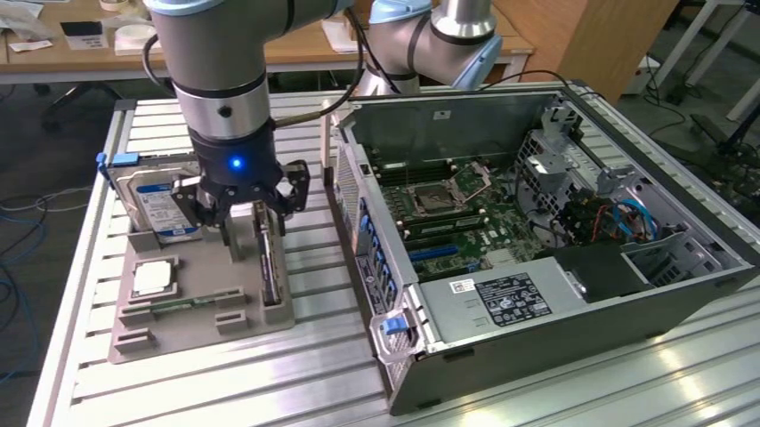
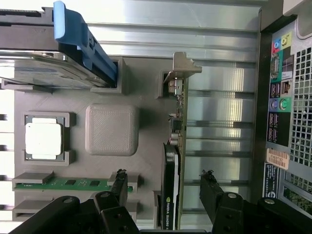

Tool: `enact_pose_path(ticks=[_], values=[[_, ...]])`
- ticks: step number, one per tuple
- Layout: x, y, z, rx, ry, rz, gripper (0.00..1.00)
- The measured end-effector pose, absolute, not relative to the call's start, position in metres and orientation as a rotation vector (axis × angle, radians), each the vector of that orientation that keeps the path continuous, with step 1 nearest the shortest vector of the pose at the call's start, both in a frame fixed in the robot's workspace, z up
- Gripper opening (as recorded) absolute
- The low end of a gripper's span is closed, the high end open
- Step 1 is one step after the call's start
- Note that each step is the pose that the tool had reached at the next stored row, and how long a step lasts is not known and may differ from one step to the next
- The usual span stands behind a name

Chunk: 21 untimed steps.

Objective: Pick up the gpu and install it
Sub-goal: 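Pick up the gpu and move the gpu toward the slot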

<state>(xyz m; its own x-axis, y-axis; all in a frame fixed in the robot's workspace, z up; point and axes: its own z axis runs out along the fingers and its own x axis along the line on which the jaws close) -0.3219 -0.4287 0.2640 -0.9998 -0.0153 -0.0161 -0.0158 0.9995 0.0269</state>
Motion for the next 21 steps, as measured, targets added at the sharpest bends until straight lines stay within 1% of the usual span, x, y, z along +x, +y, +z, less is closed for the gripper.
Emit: enact_pose_path(ticks=[21], values=[[-0.3206,-0.4326,0.259,-0.025,3.125,0.042,0.71]])
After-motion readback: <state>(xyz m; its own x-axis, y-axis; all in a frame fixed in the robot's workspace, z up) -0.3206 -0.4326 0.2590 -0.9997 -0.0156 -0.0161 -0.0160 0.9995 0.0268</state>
